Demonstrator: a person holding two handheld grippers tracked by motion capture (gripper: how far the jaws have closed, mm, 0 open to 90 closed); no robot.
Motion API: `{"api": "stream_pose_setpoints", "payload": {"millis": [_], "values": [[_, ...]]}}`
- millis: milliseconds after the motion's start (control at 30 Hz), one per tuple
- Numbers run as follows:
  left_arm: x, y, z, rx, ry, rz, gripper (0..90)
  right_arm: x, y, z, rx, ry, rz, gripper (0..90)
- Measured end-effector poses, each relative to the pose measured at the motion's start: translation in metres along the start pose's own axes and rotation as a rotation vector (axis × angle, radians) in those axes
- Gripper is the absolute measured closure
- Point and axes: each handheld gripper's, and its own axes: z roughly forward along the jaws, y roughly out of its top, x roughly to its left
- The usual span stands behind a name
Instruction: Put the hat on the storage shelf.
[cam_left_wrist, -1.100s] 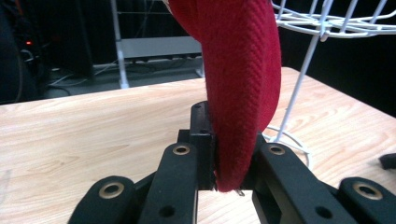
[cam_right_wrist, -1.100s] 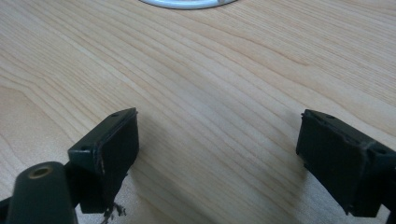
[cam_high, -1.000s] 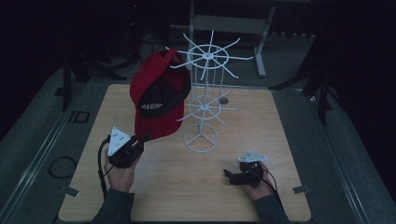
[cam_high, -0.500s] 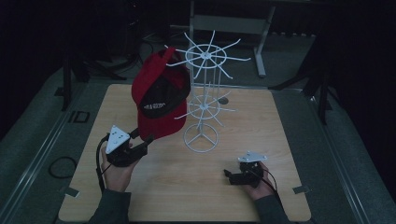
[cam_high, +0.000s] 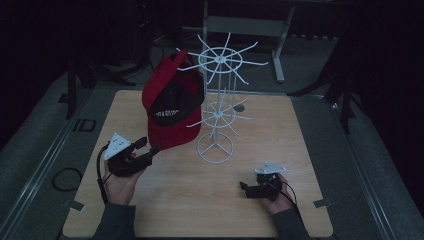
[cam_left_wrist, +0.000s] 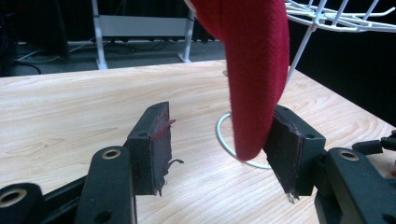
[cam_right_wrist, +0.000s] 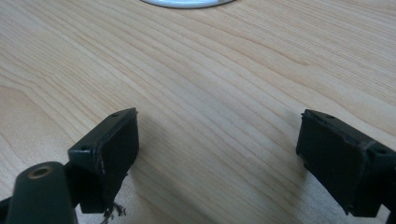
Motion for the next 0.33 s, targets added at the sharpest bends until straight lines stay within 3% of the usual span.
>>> {"api": "stream_pose_setpoints", "payload": {"millis": [333], "values": [[0.0015,0.0,-0.0008,0.038,-0.029,0.021,44.6,0.0,0.0,0.0,0.0,-0.001,0.0,12.9]]}}
